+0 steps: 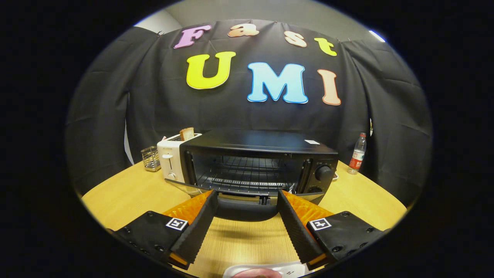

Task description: Open the toaster oven, put the food inside, and close the toaster oven door.

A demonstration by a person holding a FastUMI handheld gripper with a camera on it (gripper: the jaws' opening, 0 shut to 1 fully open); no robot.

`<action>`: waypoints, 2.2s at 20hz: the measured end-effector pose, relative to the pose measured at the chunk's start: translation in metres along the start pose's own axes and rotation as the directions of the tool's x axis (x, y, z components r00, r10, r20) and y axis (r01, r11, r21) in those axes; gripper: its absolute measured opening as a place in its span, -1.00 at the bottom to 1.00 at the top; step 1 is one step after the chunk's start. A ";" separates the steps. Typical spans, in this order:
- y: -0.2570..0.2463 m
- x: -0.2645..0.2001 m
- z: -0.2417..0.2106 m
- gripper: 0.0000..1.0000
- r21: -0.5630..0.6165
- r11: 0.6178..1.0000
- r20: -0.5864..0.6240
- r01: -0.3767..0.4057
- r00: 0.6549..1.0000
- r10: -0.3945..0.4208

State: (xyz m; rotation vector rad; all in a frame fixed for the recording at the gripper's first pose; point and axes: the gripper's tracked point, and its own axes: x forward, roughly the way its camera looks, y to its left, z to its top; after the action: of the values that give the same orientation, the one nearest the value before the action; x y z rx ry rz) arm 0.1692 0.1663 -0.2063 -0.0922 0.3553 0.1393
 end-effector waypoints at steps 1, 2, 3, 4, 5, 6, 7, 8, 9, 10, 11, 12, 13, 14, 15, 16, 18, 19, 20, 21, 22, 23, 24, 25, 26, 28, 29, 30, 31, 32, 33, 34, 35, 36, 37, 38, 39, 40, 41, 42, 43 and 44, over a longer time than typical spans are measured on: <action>0.001 -0.003 -0.006 0.97 -0.002 1.000 -0.014 -0.001 1.000 0.001; 0.001 -0.005 -0.013 0.97 -0.005 1.000 -0.031 -0.002 1.000 0.002; 0.002 -0.007 -0.022 0.97 -0.007 1.000 -0.054 -0.005 0.999 0.005; 0.003 -0.009 -0.031 0.97 -0.007 1.000 -0.080 -0.007 0.997 0.007; 0.003 -0.010 -0.040 0.97 -0.008 1.000 -0.110 -0.007 0.994 0.006; 0.004 -0.013 -0.044 0.97 -0.006 1.000 -0.119 -0.008 0.993 0.007; 0.007 -0.015 -0.050 0.95 0.000 1.000 -0.132 -0.017 0.991 0.017; 0.008 -0.018 -0.053 0.94 0.003 1.000 -0.143 -0.024 0.989 0.024; 0.009 -0.021 -0.052 0.95 0.001 1.000 -0.146 -0.029 0.989 0.029; 0.012 -0.024 -0.055 0.94 -0.001 0.999 -0.153 -0.038 0.988 0.038; 0.014 -0.027 -0.056 0.95 -0.002 0.999 -0.160 -0.048 0.986 0.047; 0.015 -0.032 -0.059 0.95 -0.001 0.998 -0.169 -0.055 0.984 0.054; 0.015 -0.038 -0.061 0.95 0.002 0.998 -0.177 -0.060 0.982 0.060; 0.014 -0.046 -0.063 0.95 0.008 0.998 -0.180 -0.064 0.982 0.064; 0.012 -0.055 -0.063 0.95 0.018 0.997 -0.182 -0.070 0.981 0.072; 0.011 -0.064 -0.064 0.95 0.029 0.997 -0.187 -0.076 0.979 0.080; 0.005 -0.081 -0.068 0.95 0.055 0.994 -0.208 -0.090 0.973 0.100; -0.001 -0.090 -0.070 0.95 0.067 0.994 -0.223 -0.091 0.969 0.104; -0.007 -0.099 -0.068 0.95 0.079 0.993 -0.227 -0.090 0.968 0.106; -0.014 -0.109 -0.064 0.95 0.089 0.992 -0.223 -0.089 0.969 0.107; -0.020 -0.117 -0.061 0.95 0.098 0.991 -0.219 -0.089 0.970 0.109; -0.027 -0.124 -0.059 0.95 0.103 0.991 -0.222 -0.091 0.969 0.112; -0.032 -0.129 -0.060 0.94 0.107 0.990 -0.228 -0.093 0.967 0.115; -0.039 -0.134 -0.059 0.94 0.115 0.988 -0.232 -0.099 0.965 0.124; -0.046 -0.138 -0.059 0.94 0.126 0.987 -0.240 -0.103 0.962 0.131; -0.059 -0.142 -0.062 0.94 0.155 0.982 -0.262 -0.112 0.953 0.150; -0.065 -0.143 -0.063 0.94 0.168 0.979 -0.276 -0.117 0.948 0.160; -0.071 -0.143 -0.064 0.93 0.178 0.976 -0.288 -0.124 0.942 0.172; -0.078 -0.143 -0.064 0.93 0.188 0.973 -0.299 -0.132 0.936 0.185; -0.086 -0.143 -0.066 0.93 0.197 0.971 -0.317 -0.138 0.928 0.196; -0.093 -0.142 -0.067 0.93 0.213 0.966 -0.333 -0.143 0.919 0.210; -0.097 -0.140 -0.068 0.93 0.233 0.960 -0.345 -0.154 0.910 0.230; -0.103 -0.137 -0.070 0.94 0.253 0.955 -0.360 -0.158 0.900 0.244; -0.108 -0.136 -0.075 0.96 0.271 0.949 -0.388 -0.160 0.884 0.260; -0.111 -0.134 -0.080 0.97 0.286 0.943 -0.416 -0.168 0.865 0.280; -0.115 -0.132 -0.084 0.97 0.299 0.938 -0.439 -0.174 0.848 0.297; -0.118 -0.131 -0.088 0.97 0.314 0.933 -0.462 -0.176 0.830 0.313; -0.119 -0.130 -0.095 0.97 0.333 0.926 -0.486 -0.180 0.809 0.332; -0.120 -0.129 -0.101 0.97 0.350 0.919 -0.509 -0.183 0.786 0.351; -0.120 -0.130 -0.109 0.97 0.358 0.915 -0.538 -0.184 0.761 0.363; -0.123 -0.130 -0.117 0.97 0.357 0.916 -0.569 -0.182 0.735 0.368; -0.122 -0.129 -0.127 0.97 0.360 0.915 -0.595 -0.184 0.710 0.377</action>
State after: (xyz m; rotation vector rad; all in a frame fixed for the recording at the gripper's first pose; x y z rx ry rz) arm 0.0244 0.0162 -0.2715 0.2053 1.1029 0.3677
